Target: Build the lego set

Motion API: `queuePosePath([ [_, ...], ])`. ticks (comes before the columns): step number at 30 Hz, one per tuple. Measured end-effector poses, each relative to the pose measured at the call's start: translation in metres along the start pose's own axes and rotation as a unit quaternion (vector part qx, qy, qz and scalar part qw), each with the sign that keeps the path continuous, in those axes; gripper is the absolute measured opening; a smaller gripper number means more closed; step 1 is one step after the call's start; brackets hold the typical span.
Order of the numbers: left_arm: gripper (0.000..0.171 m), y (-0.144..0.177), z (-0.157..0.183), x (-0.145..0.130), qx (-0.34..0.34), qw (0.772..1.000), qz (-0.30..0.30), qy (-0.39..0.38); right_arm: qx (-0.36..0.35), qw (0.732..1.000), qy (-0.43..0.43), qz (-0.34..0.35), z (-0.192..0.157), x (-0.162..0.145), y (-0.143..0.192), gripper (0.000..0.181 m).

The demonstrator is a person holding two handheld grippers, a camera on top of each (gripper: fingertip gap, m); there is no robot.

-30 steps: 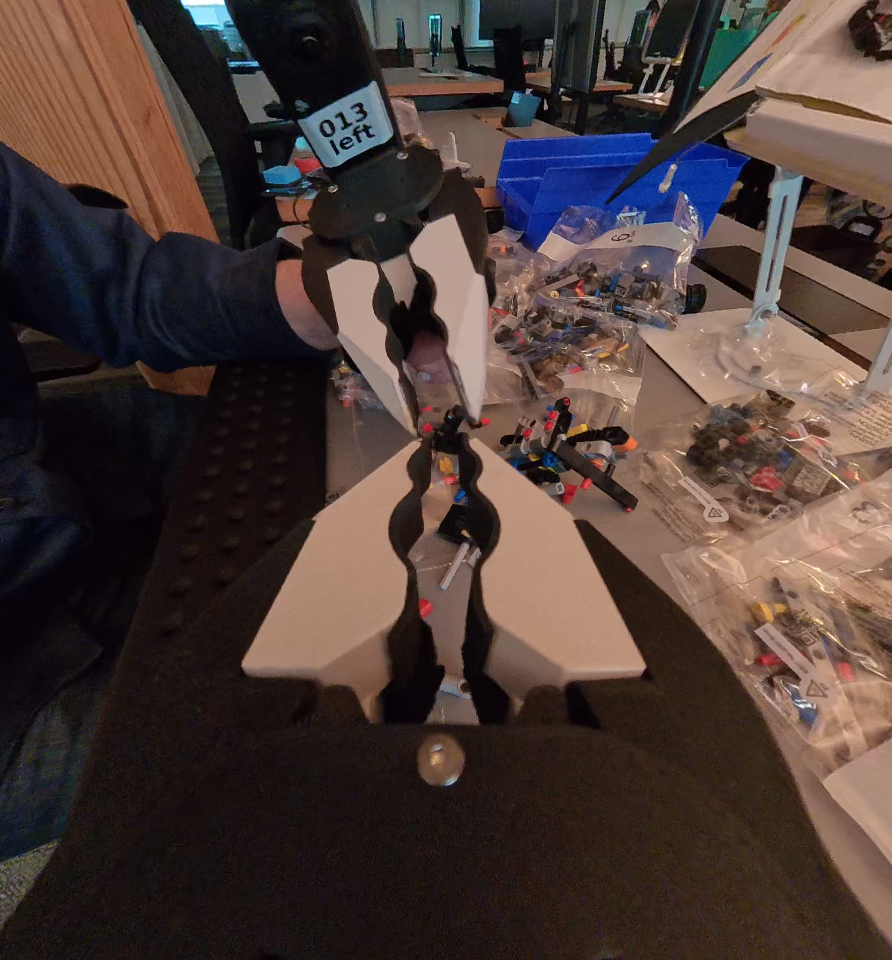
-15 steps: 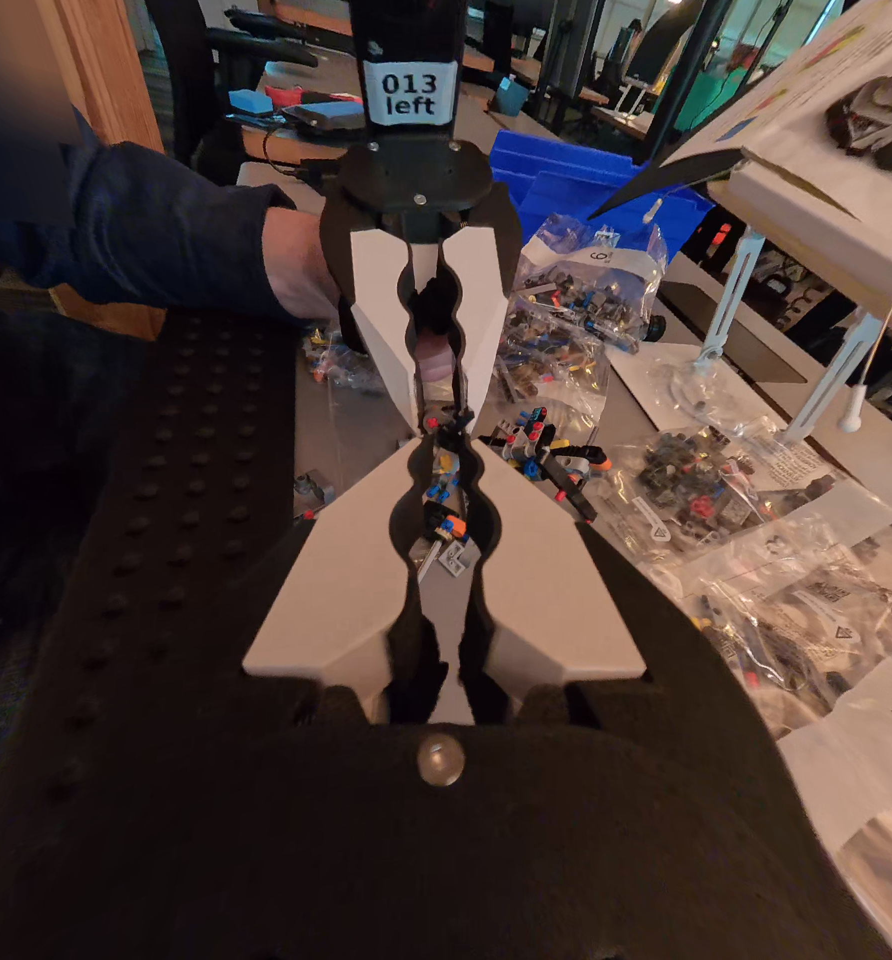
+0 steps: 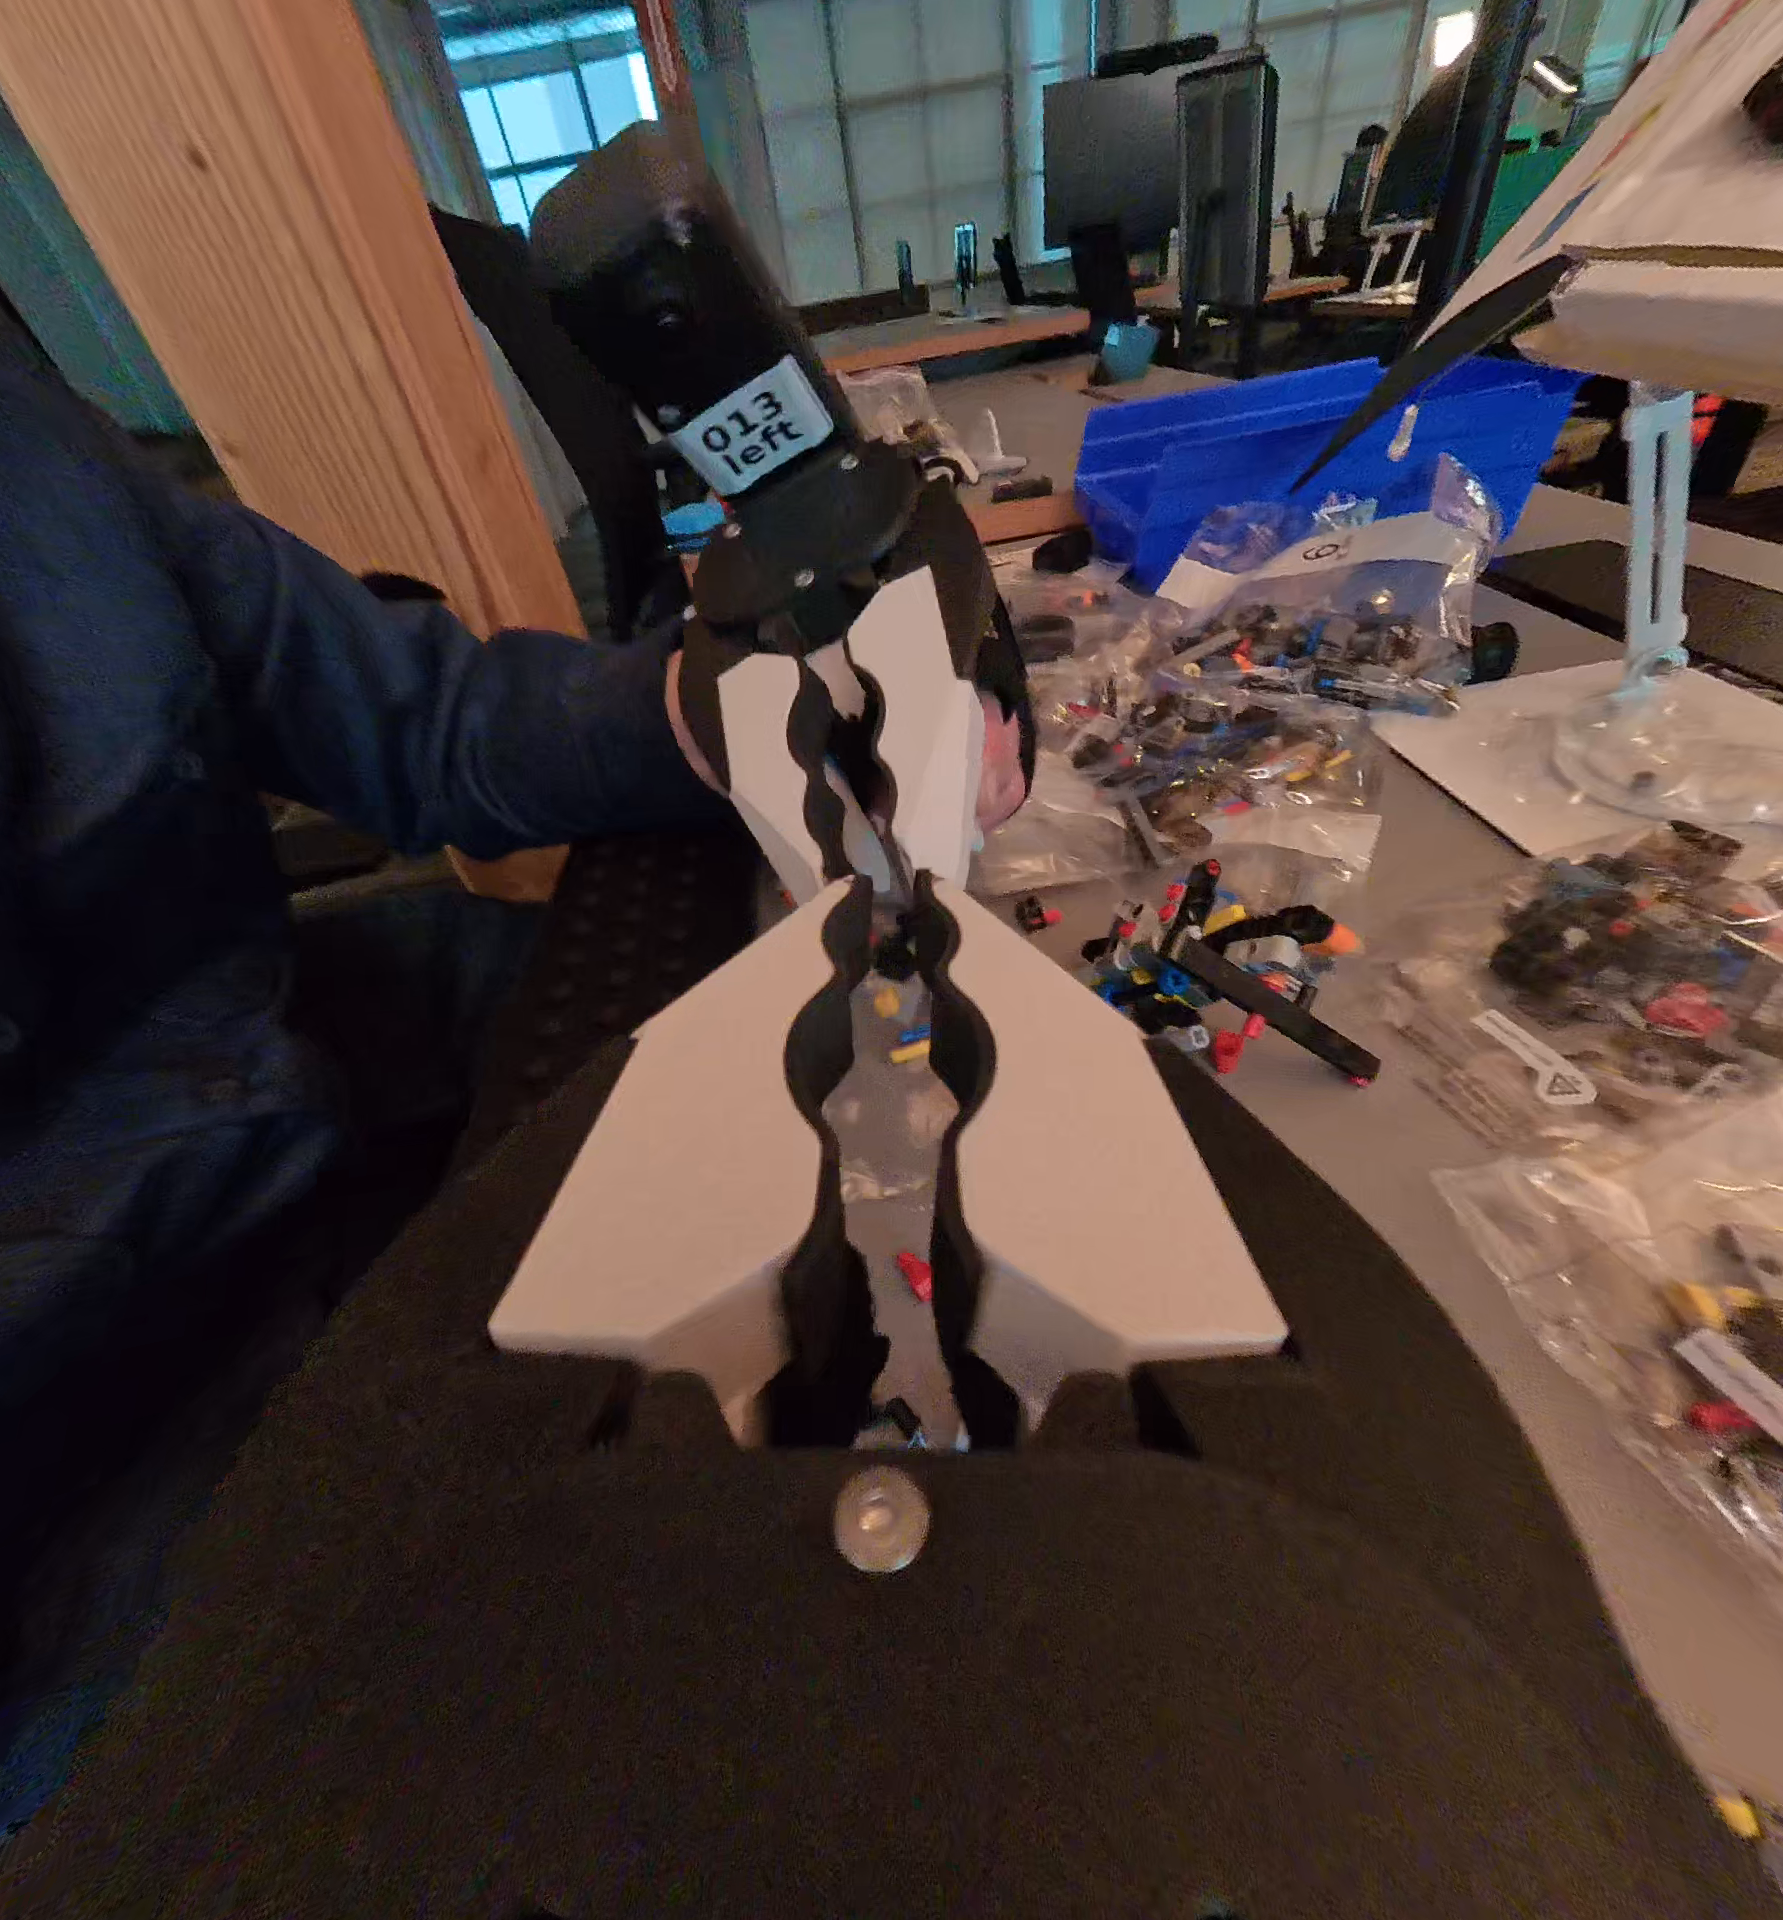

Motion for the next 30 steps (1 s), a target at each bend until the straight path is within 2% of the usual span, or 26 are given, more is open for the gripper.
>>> queuePosePath([
  [3,0.012,-0.006,0.004,-0.001,0.009,0.999,-0.020,-0.024,-0.005,0.999,-0.011,-0.033,0.002,-0.007,-0.003,0.002],
  [5,0.012,-0.005,0.003,-0.002,0.020,0.999,-0.022,-0.027,-0.014,0.999,-0.007,-0.048,0.003,-0.008,-0.004,0.009],
  [8,0.012,-0.002,0.002,0.000,0.034,0.998,-0.017,-0.041,-0.005,0.999,-0.031,-0.033,0.005,-0.008,0.000,0.015],
  [11,0.012,-0.006,0.006,-0.001,0.045,0.996,-0.034,-0.067,0.004,0.999,-0.024,-0.040,0.003,-0.009,-0.003,0.003],
  [19,0.012,-0.006,0.006,0.000,0.074,0.992,-0.040,-0.089,-0.013,0.999,-0.019,-0.050,0.004,-0.008,0.001,0.001],
  [21,0.011,-0.007,0.006,0.000,0.078,0.992,-0.043,-0.094,-0.021,0.999,-0.013,-0.049,0.004,-0.008,-0.001,0.002],
  [23,0.011,-0.007,0.006,0.000,0.078,0.992,-0.042,-0.094,-0.016,0.998,-0.021,-0.061,0.004,-0.010,-0.003,0.017],
  [26,0.011,-0.008,0.006,0.000,0.085,0.990,-0.045,-0.099,-0.011,0.997,-0.013,-0.075,0.002,-0.013,-0.006,0.007],
  [30,0.011,-0.009,0.007,0.000,0.093,0.988,-0.054,-0.109,-0.023,0.995,0.006,-0.092,0.001,-0.011,-0.006,0.006],
])
Point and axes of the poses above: each gripper's, where its closed fingertips meet, y back along the fingers, x out of its top, z = x × y across the jaws, the point moved 9 cm from there along y, back along the fingers, and after that the axes turned 13 degrees about y, right-handed, at the moved point
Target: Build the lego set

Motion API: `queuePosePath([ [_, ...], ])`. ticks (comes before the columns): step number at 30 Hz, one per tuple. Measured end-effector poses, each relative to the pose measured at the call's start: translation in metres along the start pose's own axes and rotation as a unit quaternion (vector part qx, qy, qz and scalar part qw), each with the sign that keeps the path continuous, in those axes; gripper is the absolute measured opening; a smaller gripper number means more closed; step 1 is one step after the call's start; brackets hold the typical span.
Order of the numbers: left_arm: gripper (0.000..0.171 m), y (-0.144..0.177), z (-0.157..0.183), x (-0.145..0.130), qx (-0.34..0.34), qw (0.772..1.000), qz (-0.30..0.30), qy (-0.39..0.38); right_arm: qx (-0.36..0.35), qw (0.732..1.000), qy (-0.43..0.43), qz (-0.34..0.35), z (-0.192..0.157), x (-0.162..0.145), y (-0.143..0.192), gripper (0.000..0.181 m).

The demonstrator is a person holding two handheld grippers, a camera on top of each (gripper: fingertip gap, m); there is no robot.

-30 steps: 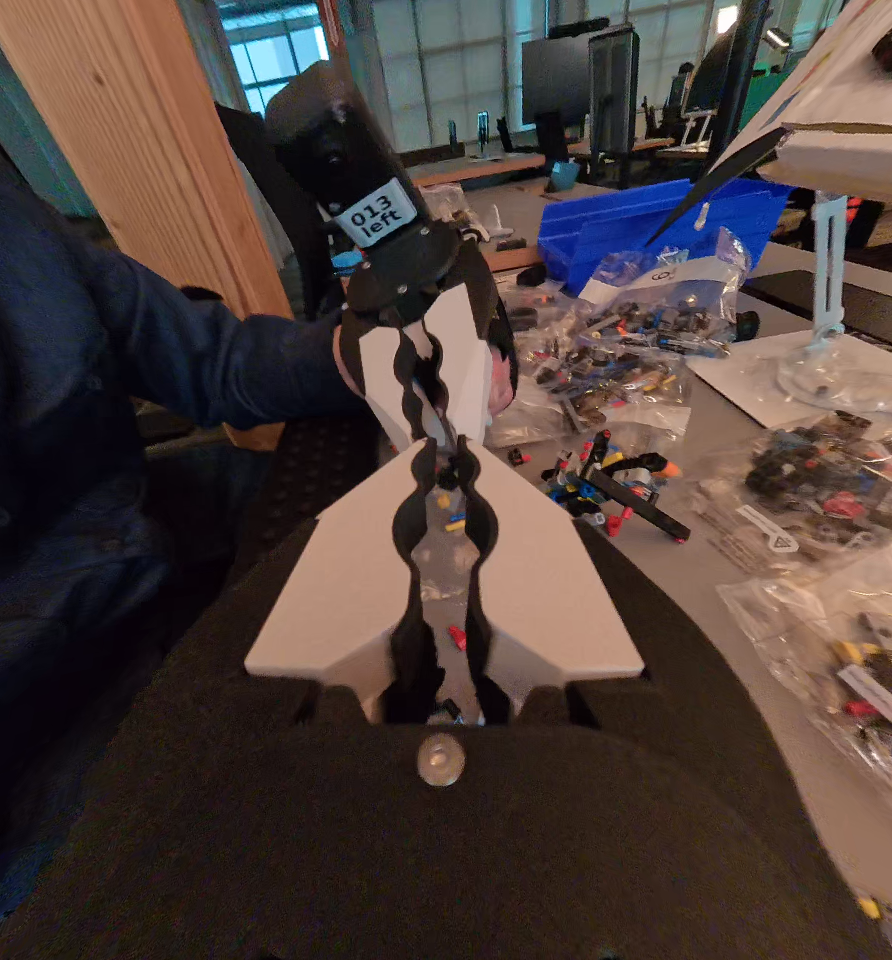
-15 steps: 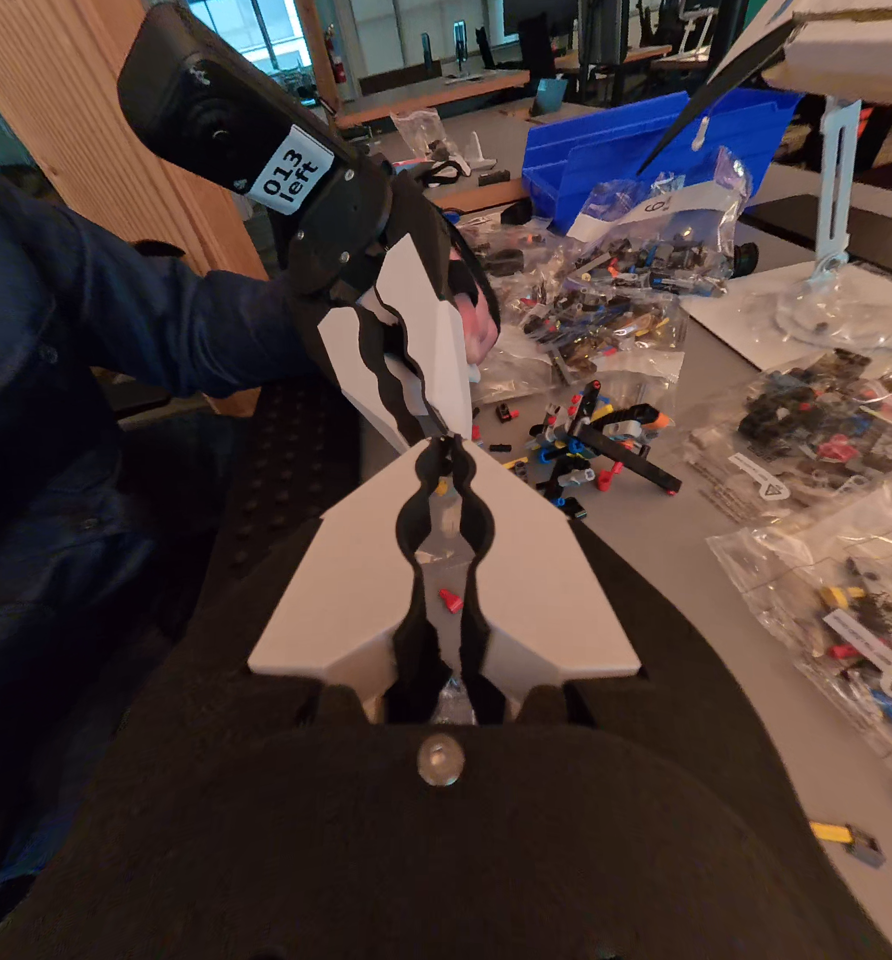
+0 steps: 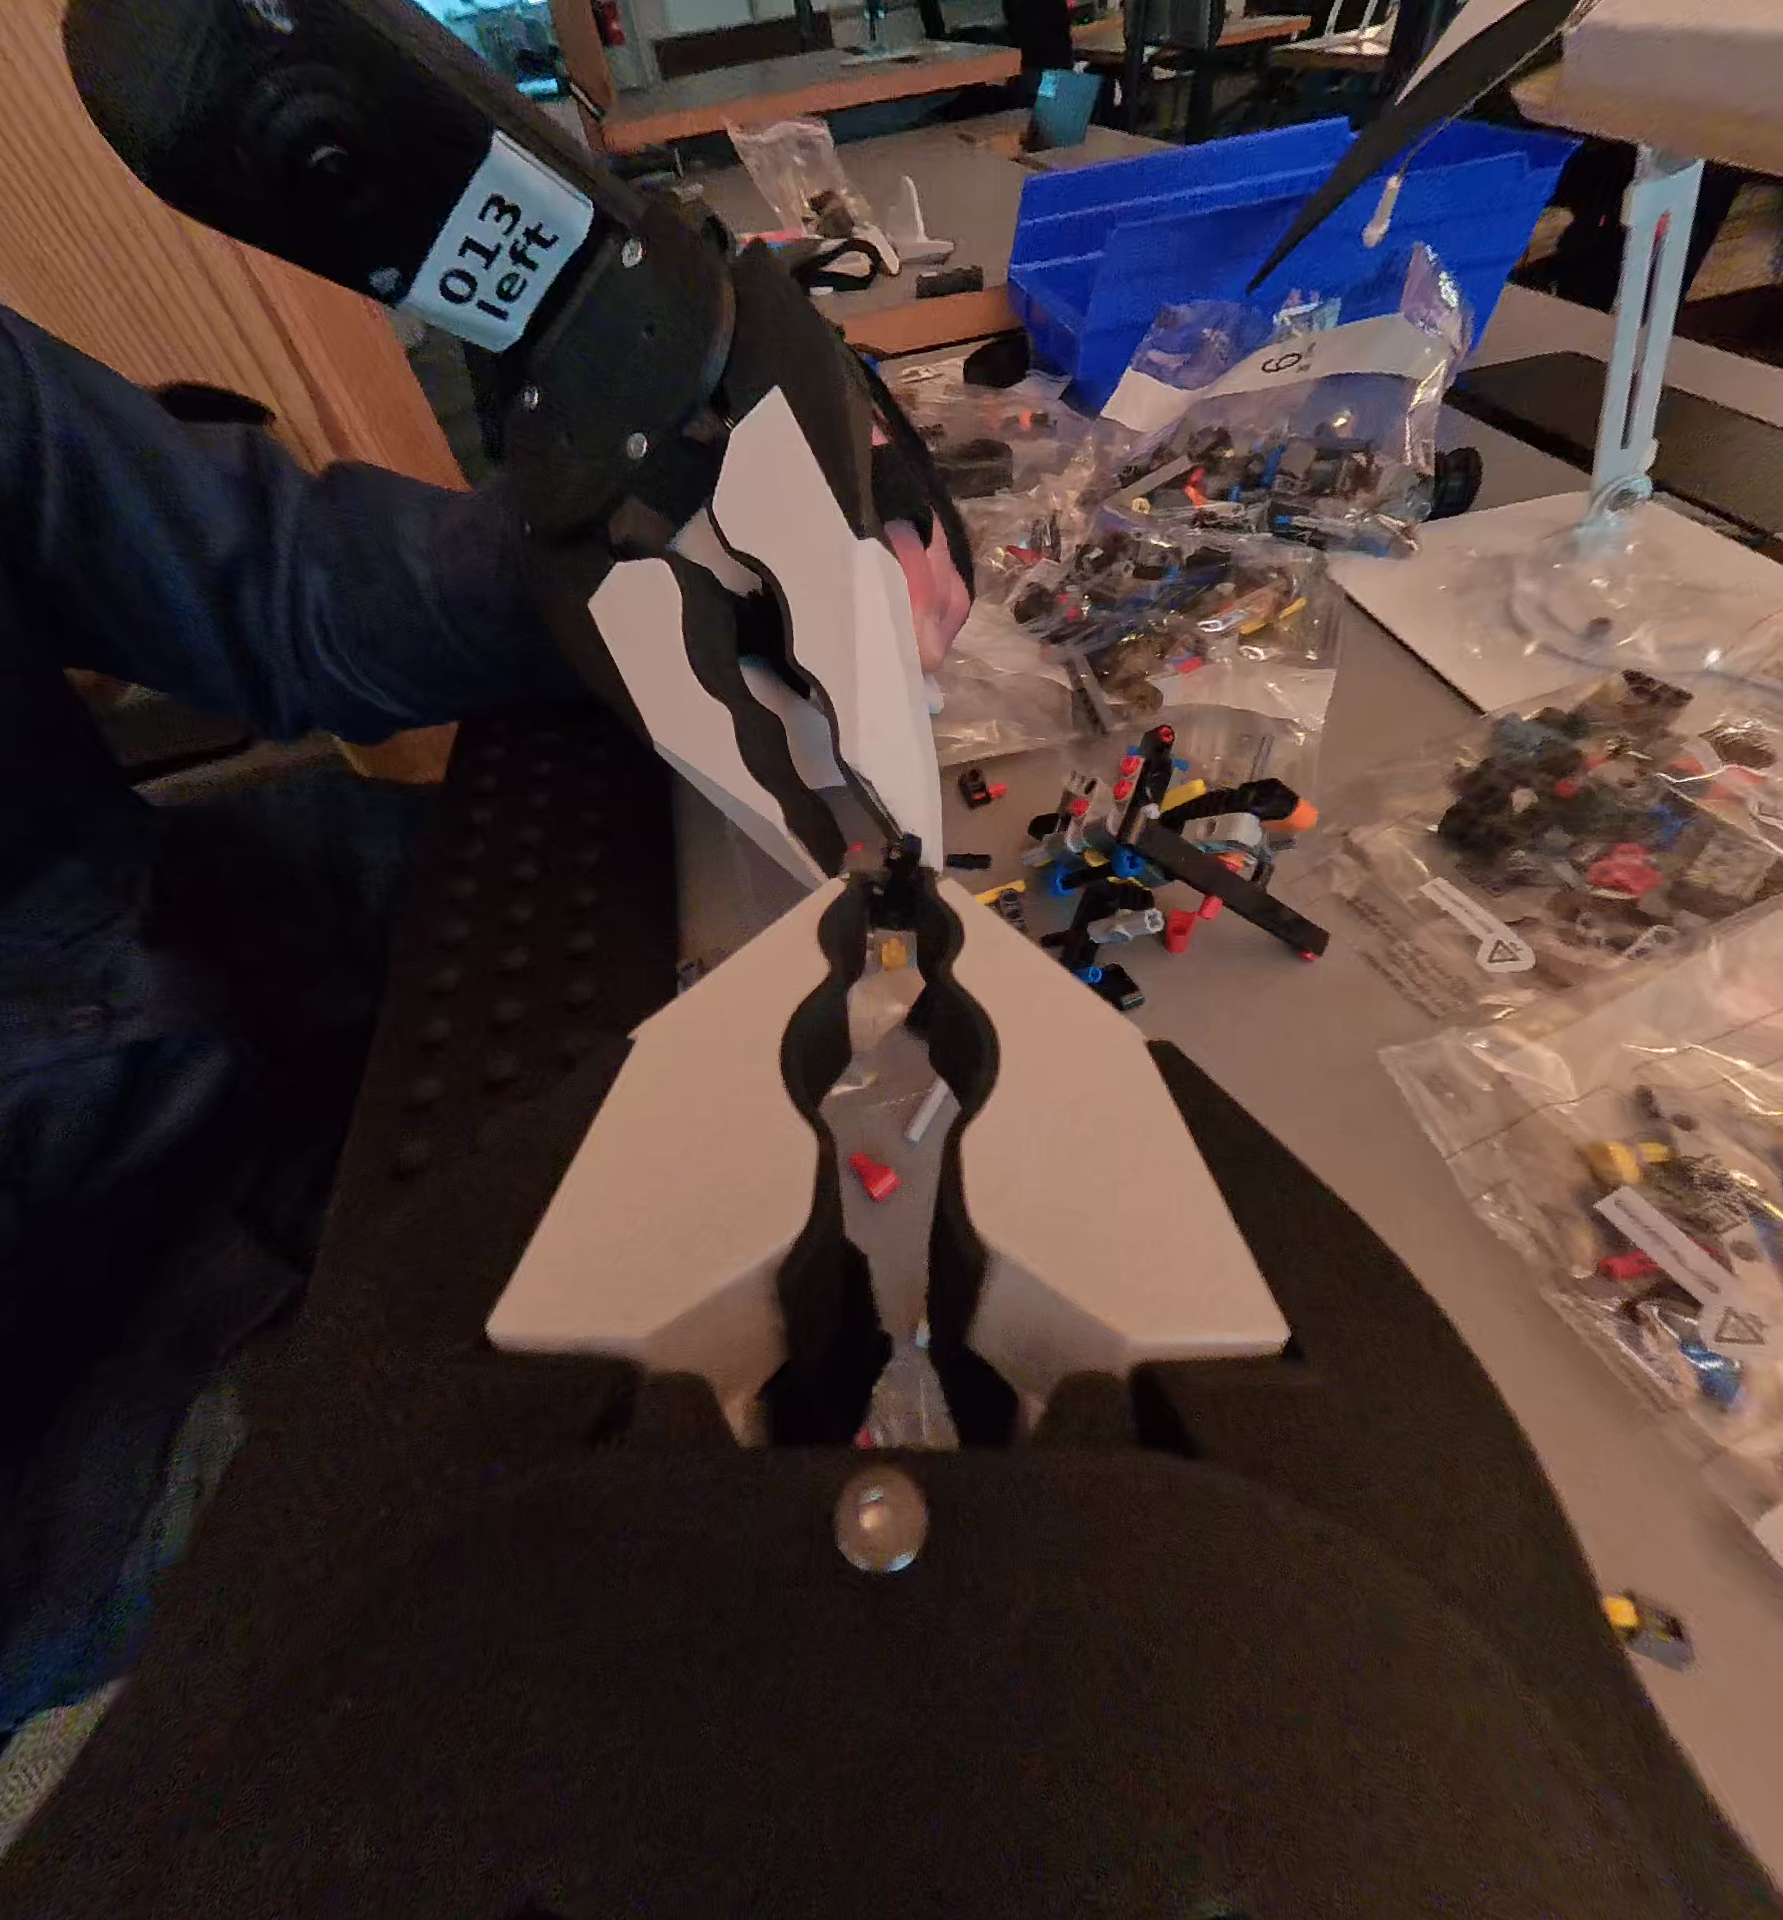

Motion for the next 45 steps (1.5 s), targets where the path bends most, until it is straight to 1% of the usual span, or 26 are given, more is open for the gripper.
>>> queuePosePath([
  [3,0.011,0.001,0.001,0.000,-0.004,1.000,-0.003,-0.002,0.004,1.000,0.010,-0.009,-0.001,0.000,0.001,0.006],
  [5,0.010,0.005,-0.001,-0.002,0.002,1.000,-0.019,-0.006,-0.020,1.000,0.013,-0.019,0.003,-0.003,0.011,0.006],
  [6,0.010,0.012,-0.007,-0.005,0.015,1.000,-0.019,0.000,-0.035,0.999,0.002,0.003,0.008,-0.003,0.024,0.006],
  [7,0.010,0.020,-0.013,-0.005,0.019,1.000,-0.004,0.020,-0.029,0.998,-0.017,0.049,0.010,0.000,0.036,0.006],
  [8,0.010,0.026,-0.018,-0.003,0.013,0.999,0.022,0.043,-0.028,0.998,-0.021,0.060,0.011,0.001,0.039,0.005],
  [9,0.010,0.028,-0.020,-0.001,0.009,0.998,0.034,0.051,-0.027,0.999,-0.018,0.031,0.011,-0.002,0.033,0.006],
  [11,0.010,0.023,-0.019,-0.004,0.013,0.999,0.020,0.039,0.003,0.999,-0.029,-0.017,0.008,-0.010,0.016,0.007],
  [13,0.011,0.017,-0.015,-0.010,0.000,0.999,0.003,0.034,-0.012,0.998,-0.018,-0.066,0.008,-0.018,0.012,0.007],
  [14,0.011,0.017,-0.014,-0.010,-0.004,0.999,0.006,0.034,-0.002,0.996,-0.031,-0.080,0.009,-0.024,0.012,0.007],
  [15,0.011,0.017,-0.014,-0.009,-0.006,0.999,0.010,0.037,0.017,0.995,-0.055,-0.083,0.009,-0.028,0.010,0.012],
  [16,0.011,0.017,-0.015,-0.009,-0.008,0.999,0.012,0.042,0.022,0.993,-0.069,-0.097,0.010,-0.031,0.007,0.023],
  [18,0.011,0.014,-0.014,-0.011,-0.006,0.999,0.006,0.040,0.010,0.992,-0.045,-0.114,0.009,-0.032,0.004,0.027],
  [20,0.011,0.012,-0.012,-0.011,-0.009,0.999,0.005,0.035,0.003,0.995,-0.024,-0.095,0.007,-0.026,0.003,0.026],
  [24,0.011,0.007,-0.007,-0.009,-0.015,1.000,0.008,0.023,0.005,0.999,-0.005,-0.038,0.004,-0.013,0.003,0.028],
  [26,0.011,0.004,-0.005,-0.008,-0.014,1.000,0.005,0.013,0.009,1.000,-0.006,-0.022,0.003,-0.009,0.001,0.026],
  [30,0.012,0.000,-0.001,-0.004,-0.013,1.000,0.004,-0.001,0.019,1.000,-0.003,-0.023,0.001,-0.009,-0.004,0.009],
  [32,0.012,-0.001,0.000,-0.004,-0.007,1.000,0.002,-0.007,0.017,1.000,-0.003,-0.024,0.001,-0.008,-0.003,0.009],
  [34,0.011,0.000,0.000,-0.002,-0.007,1.000,0.003,-0.007,0.013,1.000,0.017,-0.024,-0.001,-0.005,-0.001,0.009],
  [36,0.011,-0.001,0.001,-0.002,-0.004,1.000,-0.007,-0.014,0.015,0.999,0.020,-0.035,-0.001,-0.006,-0.002,0.009],
  [39,0.011,0.002,0.003,-0.001,-0.017,1.000,-0.009,-0.011,0.022,0.999,0.032,-0.037,-0.004,-0.005,0.001,0.009],
  [40,0.010,0.004,0.001,-0.003,-0.008,1.000,-0.022,-0.012,0.008,0.999,0.027,-0.038,-0.002,-0.006,0.006,0.009],
  [41,0.010,0.009,-0.005,-0.009,0.011,0.999,-0.042,-0.013,-0.026,0.999,0.022,-0.038,0.004,-0.008,0.018,0.008],
  [42,0.010,0.018,-0.011,-0.013,0.017,0.999,-0.033,0.007,-0.040,0.999,0.009,-0.002,0.008,-0.006,0.034,0.008],
  [43,0.010,0.027,-0.018,-0.011,0.008,0.999,0.004,0.043,-0.033,0.999,-0.003,0.043,0.008,-0.001,0.044,0.008],
  [44,0.010,0.033,-0.023,-0.008,0.005,0.998,0.025,0.062,-0.038,0.999,-0.009,0.038,0.011,-0.002,0.044,0.008],
  [45,0.010,0.033,-0.026,-0.008,0.013,0.998,0.022,0.059,-0.029,0.999,-0.015,0.013,0.012,-0.006,0.037,0.008],
])
Point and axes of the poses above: each gripper's, where its closed fingertips meet, y back along the fingers, x out of its top, z = x × y across the jaws, the point moved 9 cm from there along y, back along the fingers, and after that the axes turned 13 degrees about y, right-handed, at the moved point
